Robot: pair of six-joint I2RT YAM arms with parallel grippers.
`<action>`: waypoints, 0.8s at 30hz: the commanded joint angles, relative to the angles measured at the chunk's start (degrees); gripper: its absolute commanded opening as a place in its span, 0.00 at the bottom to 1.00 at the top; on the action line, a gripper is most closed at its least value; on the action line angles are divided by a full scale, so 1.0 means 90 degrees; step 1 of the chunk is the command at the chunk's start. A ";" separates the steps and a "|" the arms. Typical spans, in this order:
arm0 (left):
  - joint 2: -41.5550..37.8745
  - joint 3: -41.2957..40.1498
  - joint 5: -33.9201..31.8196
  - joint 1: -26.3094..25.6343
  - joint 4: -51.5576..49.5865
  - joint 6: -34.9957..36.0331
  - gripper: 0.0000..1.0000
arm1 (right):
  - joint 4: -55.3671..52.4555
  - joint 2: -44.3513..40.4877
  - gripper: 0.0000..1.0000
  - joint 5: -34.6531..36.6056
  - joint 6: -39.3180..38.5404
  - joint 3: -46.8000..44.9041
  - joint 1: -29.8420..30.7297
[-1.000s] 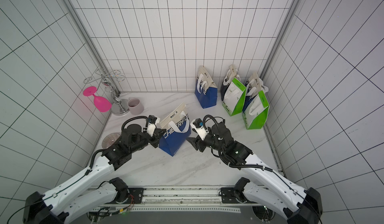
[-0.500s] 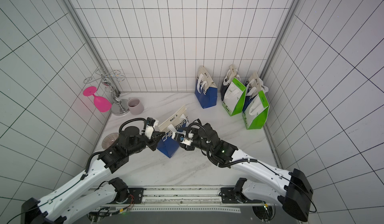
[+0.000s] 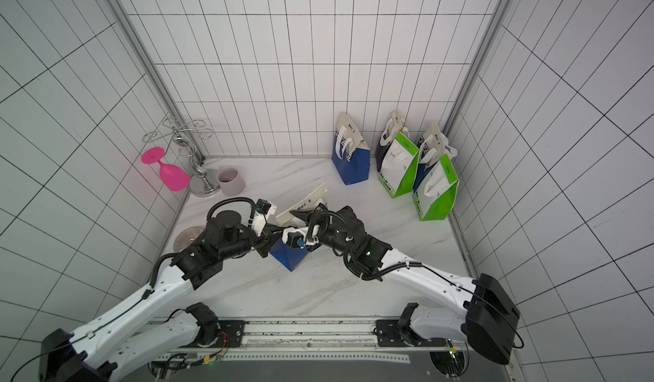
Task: Open the takeout bag
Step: Move the takeout bag to the center of the board.
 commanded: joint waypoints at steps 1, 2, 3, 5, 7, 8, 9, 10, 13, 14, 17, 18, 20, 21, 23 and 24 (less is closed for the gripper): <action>0.0024 0.0222 0.0296 0.0017 0.0233 -0.0012 0.00 | 0.0164 0.0008 0.48 -0.0102 -0.0355 0.0561 0.0052; 0.0041 0.0222 0.0316 0.0019 0.0251 -0.0021 0.00 | 0.0119 0.0017 0.48 -0.0109 -0.0389 0.0548 0.0052; 0.0054 0.0230 0.0321 0.0016 0.0255 -0.0027 0.00 | 0.0131 0.0020 0.48 -0.0108 -0.0391 0.0512 0.0052; 0.0085 0.0232 0.0328 0.0030 0.0265 -0.0030 0.00 | 0.0087 0.0018 0.48 -0.0139 -0.0418 0.0453 0.0052; 0.0110 0.0222 0.0344 0.0027 0.0265 -0.0051 0.00 | -0.0022 0.0032 0.49 -0.0184 -0.0482 0.0414 0.0052; 0.0115 0.0213 0.0359 0.0034 0.0272 -0.0075 0.00 | -0.0024 0.0055 0.48 -0.0181 -0.0500 0.0394 0.0052; 0.0123 0.0212 0.0379 0.0035 0.0275 -0.0075 0.00 | -0.0024 0.0079 0.48 -0.0186 -0.0508 0.0383 0.0052; 0.0132 0.0212 0.0379 0.0033 0.0276 -0.0082 0.00 | -0.0024 0.0112 0.48 -0.0180 -0.0531 0.0369 0.0052; 0.0136 0.0222 0.0404 0.0035 0.0269 -0.0106 0.00 | 0.0054 0.0205 0.47 -0.0099 -0.0533 0.0361 0.0050; 0.0134 0.0223 0.0431 0.0035 0.0274 -0.0111 0.00 | 0.0064 0.0246 0.45 -0.0060 -0.0586 0.0375 0.0052; 0.0132 0.0222 0.0476 0.0055 0.0305 -0.0147 0.00 | 0.0086 0.0343 0.44 -0.0044 -0.0635 0.0392 0.0052; 0.0145 0.0222 0.0503 0.0056 0.0309 -0.0149 0.00 | 0.0134 0.0380 0.44 -0.0027 -0.0637 0.0376 0.0052; 0.0194 0.0222 0.0565 0.0064 0.0317 -0.0169 0.00 | 0.0196 0.0441 0.43 -0.0008 -0.0673 0.0375 0.0052; 0.0199 0.0222 0.0586 0.0064 0.0321 -0.0174 0.00 | 0.0231 0.0471 0.42 0.0025 -0.0674 0.0382 0.0052; 0.0229 0.0222 0.0661 0.0070 0.0324 -0.0169 0.00 | 0.0497 0.0542 0.38 0.0170 -0.0655 0.0332 0.0051; 0.0222 0.0222 0.0668 0.0073 0.0324 -0.0161 0.00 | 0.0654 0.0575 0.36 0.0231 -0.0657 0.0307 0.0052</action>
